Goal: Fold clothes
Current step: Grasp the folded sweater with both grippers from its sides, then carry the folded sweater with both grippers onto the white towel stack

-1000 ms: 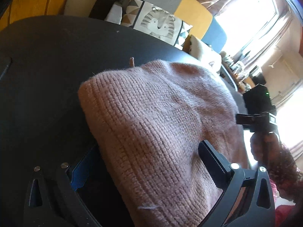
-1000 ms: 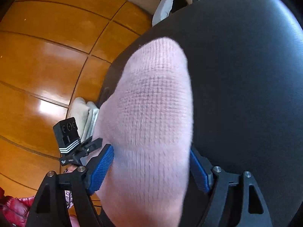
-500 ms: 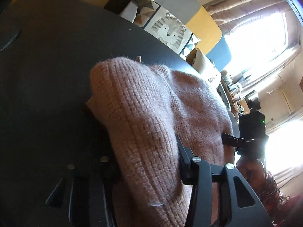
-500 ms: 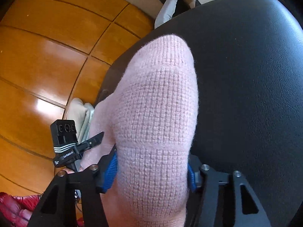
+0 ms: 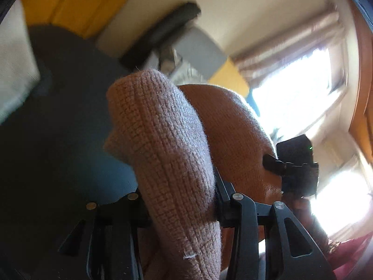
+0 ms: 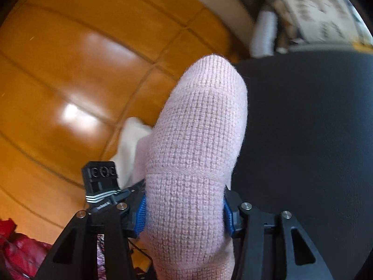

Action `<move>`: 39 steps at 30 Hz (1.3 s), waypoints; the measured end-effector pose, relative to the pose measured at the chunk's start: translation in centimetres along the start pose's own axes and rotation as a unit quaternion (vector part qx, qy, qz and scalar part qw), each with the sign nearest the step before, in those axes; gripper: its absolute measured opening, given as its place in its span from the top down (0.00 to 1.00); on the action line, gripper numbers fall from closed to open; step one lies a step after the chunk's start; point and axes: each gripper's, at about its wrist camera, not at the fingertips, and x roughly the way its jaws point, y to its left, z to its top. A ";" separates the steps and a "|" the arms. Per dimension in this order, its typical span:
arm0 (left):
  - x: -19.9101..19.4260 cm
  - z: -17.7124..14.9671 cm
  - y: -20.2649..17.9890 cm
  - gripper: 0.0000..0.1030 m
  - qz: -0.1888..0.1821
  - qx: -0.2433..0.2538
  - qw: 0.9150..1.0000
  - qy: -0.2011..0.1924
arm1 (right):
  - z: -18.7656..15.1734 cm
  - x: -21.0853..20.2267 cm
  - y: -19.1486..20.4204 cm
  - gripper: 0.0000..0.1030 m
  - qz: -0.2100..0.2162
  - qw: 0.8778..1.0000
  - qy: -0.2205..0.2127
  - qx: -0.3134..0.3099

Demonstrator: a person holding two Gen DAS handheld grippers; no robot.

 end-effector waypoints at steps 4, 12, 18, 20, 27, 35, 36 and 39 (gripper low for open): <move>-7.4 3.0 0.8 0.60 0.028 -0.004 0.995 -0.093 | 3.8 3.7 5.7 0.50 0.056 0.997 0.021 -0.043; -18.6 6.4 6.0 0.60 0.145 -0.043 0.963 -0.221 | 11.6 17.9 17.8 0.50 0.158 0.973 0.097 -0.137; -25.9 8.6 10.7 0.60 0.229 -0.079 0.922 -0.301 | 15.0 30.8 22.5 0.50 0.207 0.949 0.174 -0.161; -25.7 8.5 14.4 0.60 0.260 -0.119 0.913 -0.289 | 15.1 35.5 22.4 0.50 0.194 0.946 0.197 -0.169; -25.2 6.2 21.9 0.48 0.266 -0.178 0.899 -0.299 | 15.3 44.3 17.3 0.45 0.179 0.951 0.215 -0.135; -25.9 6.3 19.8 0.44 0.311 -0.133 0.883 -0.324 | 15.0 41.6 16.0 0.38 0.184 0.955 0.168 -0.161; -26.3 6.0 18.8 0.44 0.331 -0.122 0.874 -0.334 | 15.0 40.3 16.4 0.38 0.167 0.959 0.147 -0.177; -26.2 5.3 14.5 0.44 0.388 -0.054 0.847 -0.359 | 14.8 35.1 18.1 0.39 0.100 0.963 0.052 -0.245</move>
